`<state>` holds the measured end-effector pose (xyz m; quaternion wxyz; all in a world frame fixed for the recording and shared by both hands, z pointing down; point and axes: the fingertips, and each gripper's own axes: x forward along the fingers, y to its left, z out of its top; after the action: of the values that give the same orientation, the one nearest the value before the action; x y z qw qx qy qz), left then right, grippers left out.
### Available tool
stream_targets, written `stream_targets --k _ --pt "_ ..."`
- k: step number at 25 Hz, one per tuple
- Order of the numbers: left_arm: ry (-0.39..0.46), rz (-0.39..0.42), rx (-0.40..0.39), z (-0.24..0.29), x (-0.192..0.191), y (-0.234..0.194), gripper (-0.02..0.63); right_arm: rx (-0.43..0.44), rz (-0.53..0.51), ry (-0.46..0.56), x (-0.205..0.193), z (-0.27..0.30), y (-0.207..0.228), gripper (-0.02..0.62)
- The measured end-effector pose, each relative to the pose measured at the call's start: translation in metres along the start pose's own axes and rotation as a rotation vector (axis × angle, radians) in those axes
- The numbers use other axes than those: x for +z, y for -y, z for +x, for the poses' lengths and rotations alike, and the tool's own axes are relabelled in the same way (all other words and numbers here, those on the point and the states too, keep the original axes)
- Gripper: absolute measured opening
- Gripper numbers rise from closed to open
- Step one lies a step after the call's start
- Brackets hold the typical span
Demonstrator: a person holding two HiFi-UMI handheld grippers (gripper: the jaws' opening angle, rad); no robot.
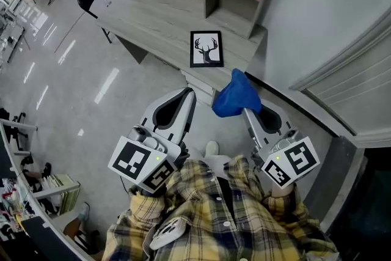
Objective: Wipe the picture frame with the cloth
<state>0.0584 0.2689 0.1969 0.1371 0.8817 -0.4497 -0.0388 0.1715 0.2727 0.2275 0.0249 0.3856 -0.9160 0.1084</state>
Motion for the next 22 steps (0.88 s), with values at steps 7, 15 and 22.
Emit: stream_targets --k 7,15,22 --pt "0.021 0.001 0.054 0.011 0.009 -0.028 0.005 0.037 -0.007 -0.017 0.002 0.026 0.014 0.041" --pt "0.042 -0.012 0.016 0.055 0.022 -0.078 0.005 -0.009 -0.025 -0.018 0.009 0.075 0.044 0.041" --pt "0.001 -0.018 -0.054 0.111 0.034 -0.15 0.005 -0.102 -0.002 -0.019 0.018 0.145 0.084 0.041"
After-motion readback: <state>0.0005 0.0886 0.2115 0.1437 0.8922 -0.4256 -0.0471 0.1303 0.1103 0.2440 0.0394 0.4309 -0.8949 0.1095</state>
